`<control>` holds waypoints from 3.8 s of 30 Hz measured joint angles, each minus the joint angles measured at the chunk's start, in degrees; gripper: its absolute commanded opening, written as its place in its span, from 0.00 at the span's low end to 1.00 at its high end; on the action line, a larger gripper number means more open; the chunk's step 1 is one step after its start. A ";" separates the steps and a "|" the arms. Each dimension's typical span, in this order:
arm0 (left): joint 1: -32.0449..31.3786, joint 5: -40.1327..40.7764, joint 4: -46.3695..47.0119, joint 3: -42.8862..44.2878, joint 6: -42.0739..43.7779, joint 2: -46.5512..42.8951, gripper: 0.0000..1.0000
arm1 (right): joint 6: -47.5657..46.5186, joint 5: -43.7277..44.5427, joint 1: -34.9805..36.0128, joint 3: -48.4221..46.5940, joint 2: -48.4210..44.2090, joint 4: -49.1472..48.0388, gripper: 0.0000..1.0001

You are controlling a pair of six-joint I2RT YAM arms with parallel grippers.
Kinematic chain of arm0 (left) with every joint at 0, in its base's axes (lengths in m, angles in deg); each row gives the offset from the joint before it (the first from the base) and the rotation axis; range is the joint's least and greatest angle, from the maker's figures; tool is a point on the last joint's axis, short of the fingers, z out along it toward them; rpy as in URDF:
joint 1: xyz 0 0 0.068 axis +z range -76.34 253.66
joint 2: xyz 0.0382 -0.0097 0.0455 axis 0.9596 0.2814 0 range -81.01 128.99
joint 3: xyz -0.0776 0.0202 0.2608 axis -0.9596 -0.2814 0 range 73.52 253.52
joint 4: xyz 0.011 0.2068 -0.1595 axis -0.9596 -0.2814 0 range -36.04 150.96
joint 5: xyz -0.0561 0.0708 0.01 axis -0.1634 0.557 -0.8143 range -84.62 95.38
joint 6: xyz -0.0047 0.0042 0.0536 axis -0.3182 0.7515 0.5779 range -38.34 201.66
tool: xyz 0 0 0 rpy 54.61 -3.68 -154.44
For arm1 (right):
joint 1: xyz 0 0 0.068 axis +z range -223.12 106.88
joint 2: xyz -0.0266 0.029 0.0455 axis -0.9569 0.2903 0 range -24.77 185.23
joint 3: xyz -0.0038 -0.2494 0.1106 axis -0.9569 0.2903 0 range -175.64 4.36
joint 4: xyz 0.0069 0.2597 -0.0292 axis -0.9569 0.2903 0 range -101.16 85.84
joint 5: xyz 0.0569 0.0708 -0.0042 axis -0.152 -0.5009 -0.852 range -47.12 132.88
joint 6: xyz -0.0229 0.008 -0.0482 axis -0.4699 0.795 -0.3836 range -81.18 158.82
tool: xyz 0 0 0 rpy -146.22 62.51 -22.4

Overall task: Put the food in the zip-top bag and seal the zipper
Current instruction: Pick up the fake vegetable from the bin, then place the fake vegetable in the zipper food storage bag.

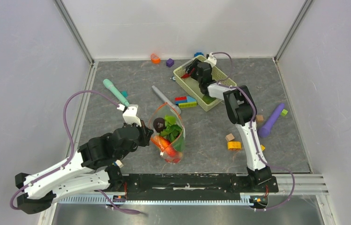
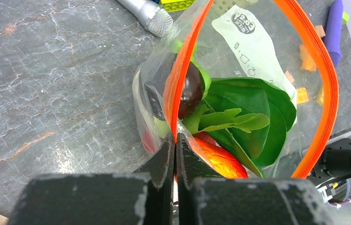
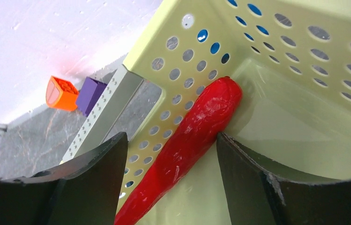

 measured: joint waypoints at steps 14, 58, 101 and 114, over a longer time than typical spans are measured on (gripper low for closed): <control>0.00 0.02 0.00 0.00 0.00 -0.04 0.02 | 7.21 3.37 0.02 7.45 1.68 -18.69 0.61; 0.00 1.14 -0.04 -0.52 -0.46 -2.14 0.02 | -6.93 -1.05 0.04 45.99 -35.23 -44.48 0.07; -0.02 -0.83 1.27 -0.31 -0.42 -4.42 0.02 | -32.48 -30.14 38.66 38.36 -58.75 -8.17 0.06; 0.00 -1.64 1.95 -0.79 -0.46 -5.20 0.02 | -36.76 -13.07 39.28 50.14 -61.77 -10.27 0.10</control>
